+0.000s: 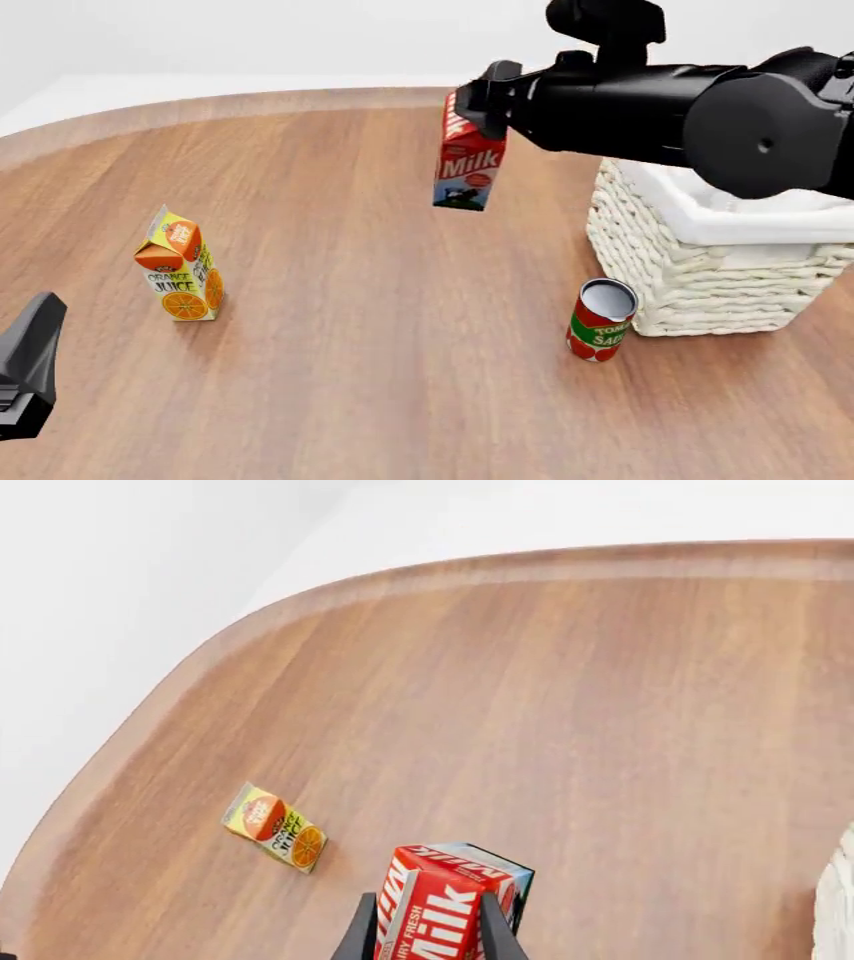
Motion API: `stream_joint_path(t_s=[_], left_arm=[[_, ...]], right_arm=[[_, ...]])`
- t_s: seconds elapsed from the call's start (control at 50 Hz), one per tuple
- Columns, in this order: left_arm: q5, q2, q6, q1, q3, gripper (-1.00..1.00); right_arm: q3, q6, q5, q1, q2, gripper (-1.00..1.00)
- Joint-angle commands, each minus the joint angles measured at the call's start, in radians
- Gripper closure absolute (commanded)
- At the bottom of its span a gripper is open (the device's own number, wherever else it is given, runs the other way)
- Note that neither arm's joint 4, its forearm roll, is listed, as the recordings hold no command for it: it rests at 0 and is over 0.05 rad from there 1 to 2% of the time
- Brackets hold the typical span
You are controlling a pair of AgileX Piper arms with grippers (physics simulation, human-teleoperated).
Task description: Pick the milk and place it in the basket.
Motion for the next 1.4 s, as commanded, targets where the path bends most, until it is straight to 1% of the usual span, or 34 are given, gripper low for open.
stream_joint_path(t_s=[0.02, 0.2, 0.46, 0.6, 0.84, 1.06, 1.12, 1.26, 1.4], left_arm=[[0.000, 0.000, 0.000, 0.000, 0.000, -1.00], [0.000, 0.000, 0.000, 0.000, 0.000, -1.00], [0.000, 0.000, 0.000, 0.000, 0.000, -1.00], [0.000, 0.000, 0.000, 0.000, 0.000, -1.00], [0.000, 0.000, 0.000, 0.000, 0.000, -1.00], [0.000, 0.000, 0.000, 0.000, 0.000, -1.00], [0.000, 0.000, 0.000, 0.000, 0.000, -1.00], [0.000, 0.000, 0.000, 0.000, 0.000, -1.00], [0.000, 0.000, 0.000, 0.000, 0.000, -1.00]], right_arm=[[0.004, -0.015, 0.022, -0.055, -0.104, 1.00], [0.006, -0.042, 0.054, -0.094, -0.168, 1.00], [-0.017, -0.094, 0.102, -0.156, -0.244, 1.00], [-0.049, -0.128, 0.144, -0.168, -0.256, 1.00], [-0.092, -0.188, 0.213, -0.226, -0.296, 1.00], [-0.108, -0.225, 0.247, -0.280, -0.330, 1.00], [-0.111, -0.243, 0.259, -0.291, -0.340, 1.00], [-0.119, -0.257, 0.274, -0.325, -0.358, 1.00], [-0.124, -0.291, 0.288, -0.361, -0.370, 1.00]])
